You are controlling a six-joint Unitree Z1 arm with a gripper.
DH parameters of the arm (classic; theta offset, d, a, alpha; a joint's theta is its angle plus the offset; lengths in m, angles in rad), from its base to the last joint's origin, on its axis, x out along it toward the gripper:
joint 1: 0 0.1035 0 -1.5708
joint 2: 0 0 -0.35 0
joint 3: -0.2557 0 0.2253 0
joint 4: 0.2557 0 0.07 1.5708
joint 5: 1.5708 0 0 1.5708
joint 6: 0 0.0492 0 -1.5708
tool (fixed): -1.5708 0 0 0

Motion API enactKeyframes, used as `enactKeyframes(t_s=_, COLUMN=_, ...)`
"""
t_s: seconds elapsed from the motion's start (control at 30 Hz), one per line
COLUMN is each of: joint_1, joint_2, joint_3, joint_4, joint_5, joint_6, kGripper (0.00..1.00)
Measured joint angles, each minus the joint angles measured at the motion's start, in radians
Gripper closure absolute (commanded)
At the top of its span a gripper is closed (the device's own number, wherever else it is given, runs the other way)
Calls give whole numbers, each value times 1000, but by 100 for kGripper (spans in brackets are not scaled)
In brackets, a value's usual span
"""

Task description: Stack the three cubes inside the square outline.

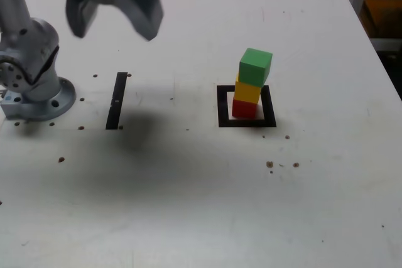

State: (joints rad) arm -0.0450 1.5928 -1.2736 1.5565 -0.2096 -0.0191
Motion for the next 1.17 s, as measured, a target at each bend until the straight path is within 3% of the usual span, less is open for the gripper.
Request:
enactKeyframes(t_s=0.1, joint_1=15, joint_2=-1, joint_3=104, joint_4=-92, joint_5=-37, joint_6=11, kGripper=0)
enactKeyframes(t_s=0.13, joint_1=36, joint_2=-1, joint_3=182, joint_4=-159, joint_5=-56, joint_6=23, kGripper=1)
enactKeyframes(t_s=0.27, joint_1=60, joint_2=9, joint_3=255, joint_4=-265, joint_5=-77, joint_6=65, kGripper=1)
enactKeyframes(t_s=0.5, joint_1=61, joint_2=61, joint_3=282, joint_4=-294, joint_5=-104, joint_6=109, kGripper=1)
enactKeyframes(t_s=0.83, joint_1=61, joint_2=85, joint_3=288, joint_4=-318, joint_5=-57, joint_6=128, kGripper=1)
enactKeyframes(t_s=1.07, joint_1=61, joint_2=57, joint_3=361, joint_4=-473, joint_5=-44, joint_6=128, kGripper=1)
enactKeyframes(t_s=1.17, joint_1=61, joint_2=53, joint_3=365, joint_4=-483, joint_5=-45, joint_6=128, kGripper=1)
